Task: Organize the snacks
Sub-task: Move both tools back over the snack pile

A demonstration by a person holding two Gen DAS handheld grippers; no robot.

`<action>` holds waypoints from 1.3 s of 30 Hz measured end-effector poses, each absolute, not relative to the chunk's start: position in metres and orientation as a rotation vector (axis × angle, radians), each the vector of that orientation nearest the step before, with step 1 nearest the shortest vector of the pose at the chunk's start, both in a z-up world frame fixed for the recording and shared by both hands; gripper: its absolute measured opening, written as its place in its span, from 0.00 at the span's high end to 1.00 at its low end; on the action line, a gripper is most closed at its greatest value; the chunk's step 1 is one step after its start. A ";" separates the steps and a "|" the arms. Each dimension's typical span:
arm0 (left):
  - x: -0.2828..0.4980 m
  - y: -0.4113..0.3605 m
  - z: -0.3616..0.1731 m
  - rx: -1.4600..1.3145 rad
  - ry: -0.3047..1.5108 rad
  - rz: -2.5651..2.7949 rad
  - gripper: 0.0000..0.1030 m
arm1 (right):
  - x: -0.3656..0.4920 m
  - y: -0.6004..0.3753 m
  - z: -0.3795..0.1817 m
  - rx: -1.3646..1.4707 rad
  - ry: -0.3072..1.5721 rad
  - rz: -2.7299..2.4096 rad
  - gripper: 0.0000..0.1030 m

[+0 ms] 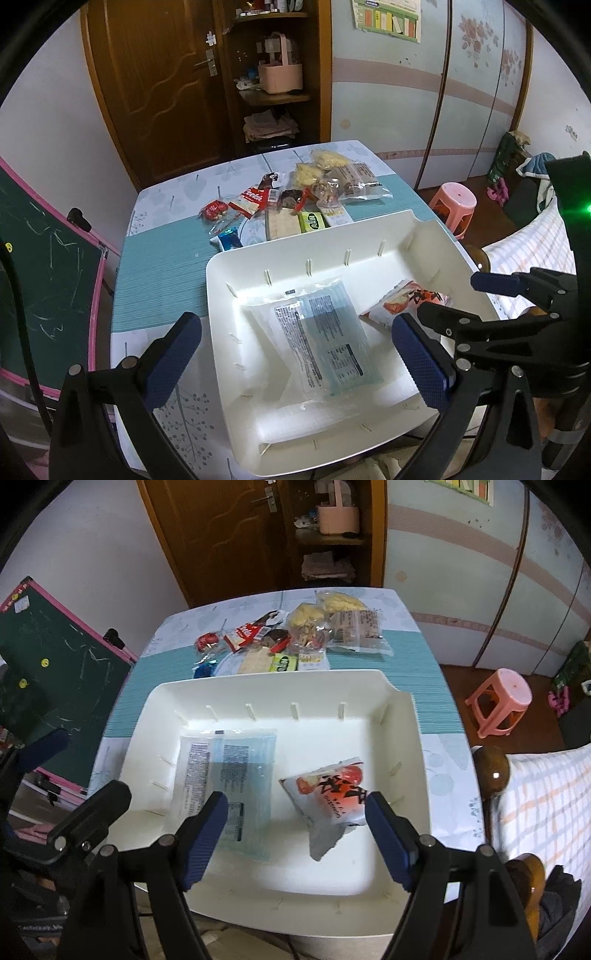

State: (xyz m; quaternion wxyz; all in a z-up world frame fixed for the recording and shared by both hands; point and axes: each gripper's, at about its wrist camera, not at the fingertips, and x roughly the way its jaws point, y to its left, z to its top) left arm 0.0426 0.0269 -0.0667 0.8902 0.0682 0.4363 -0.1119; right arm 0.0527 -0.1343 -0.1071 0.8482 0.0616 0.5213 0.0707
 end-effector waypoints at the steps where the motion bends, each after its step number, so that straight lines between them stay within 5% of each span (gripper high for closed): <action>1: 0.044 0.028 -0.066 0.135 0.905 -0.228 0.01 | 0.054 -0.135 -0.108 0.137 1.101 0.153 0.25; 12: 0.076 0.056 -0.026 0.044 0.788 -0.142 0.01 | 0.073 -0.140 -0.093 0.124 1.054 0.135 0.25; 28: 0.170 0.101 0.074 0.040 0.682 -0.126 0.01 | 0.181 -0.203 0.034 0.081 0.768 0.040 0.25; 39: 0.290 0.133 0.040 0.016 0.817 0.009 0.01 | 0.274 -0.221 0.033 0.028 0.855 -0.036 0.25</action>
